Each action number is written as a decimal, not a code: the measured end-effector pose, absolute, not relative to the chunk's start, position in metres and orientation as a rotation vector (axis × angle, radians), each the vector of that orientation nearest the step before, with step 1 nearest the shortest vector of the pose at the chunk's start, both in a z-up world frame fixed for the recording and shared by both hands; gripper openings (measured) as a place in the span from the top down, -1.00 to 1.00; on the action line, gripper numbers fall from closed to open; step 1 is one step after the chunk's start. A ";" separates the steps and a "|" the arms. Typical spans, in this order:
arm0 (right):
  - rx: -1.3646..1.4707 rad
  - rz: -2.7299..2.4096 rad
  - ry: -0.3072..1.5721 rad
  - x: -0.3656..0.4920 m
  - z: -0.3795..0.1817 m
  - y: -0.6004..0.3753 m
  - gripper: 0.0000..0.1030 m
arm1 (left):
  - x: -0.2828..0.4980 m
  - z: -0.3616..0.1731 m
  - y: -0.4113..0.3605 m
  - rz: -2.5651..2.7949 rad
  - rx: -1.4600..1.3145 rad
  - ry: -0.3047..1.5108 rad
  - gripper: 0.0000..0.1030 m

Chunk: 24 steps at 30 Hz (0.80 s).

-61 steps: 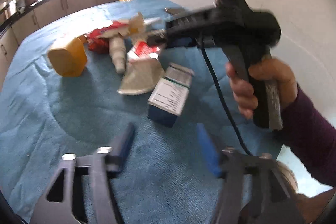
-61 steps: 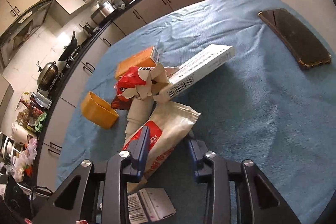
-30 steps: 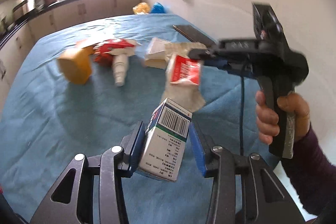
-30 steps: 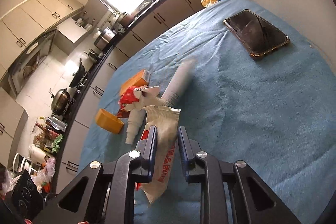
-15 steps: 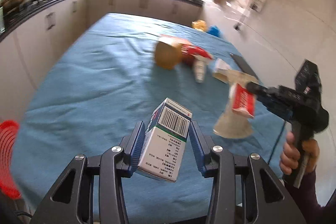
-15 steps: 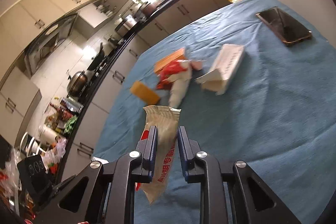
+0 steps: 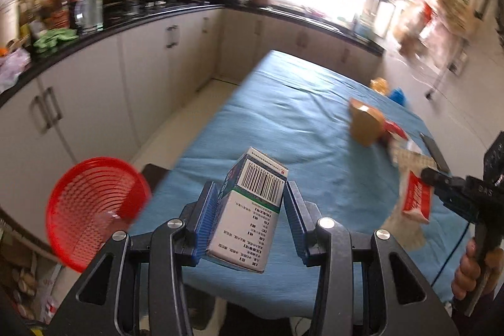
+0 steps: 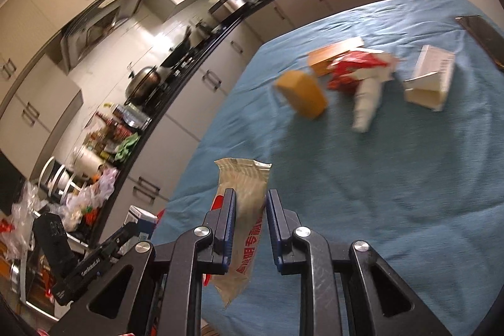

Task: Collect trash
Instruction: 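Carry the box and wrapper over the red basket and open both tools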

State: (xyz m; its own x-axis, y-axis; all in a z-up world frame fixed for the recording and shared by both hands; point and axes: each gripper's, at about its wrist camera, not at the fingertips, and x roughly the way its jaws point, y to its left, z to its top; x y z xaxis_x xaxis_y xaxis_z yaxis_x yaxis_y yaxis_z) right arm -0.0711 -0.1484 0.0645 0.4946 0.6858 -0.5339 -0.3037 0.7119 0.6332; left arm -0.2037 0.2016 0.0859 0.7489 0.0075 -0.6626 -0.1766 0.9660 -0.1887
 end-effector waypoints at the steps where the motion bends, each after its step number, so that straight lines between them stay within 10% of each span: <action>1: 0.494 0.642 0.863 -0.072 0.064 -0.142 0.59 | -0.207 0.085 0.211 0.120 -0.260 0.716 0.18; 24: 0.286 0.993 1.007 -0.059 0.051 0.146 0.59 | -0.247 0.028 0.392 0.412 -0.515 0.739 0.18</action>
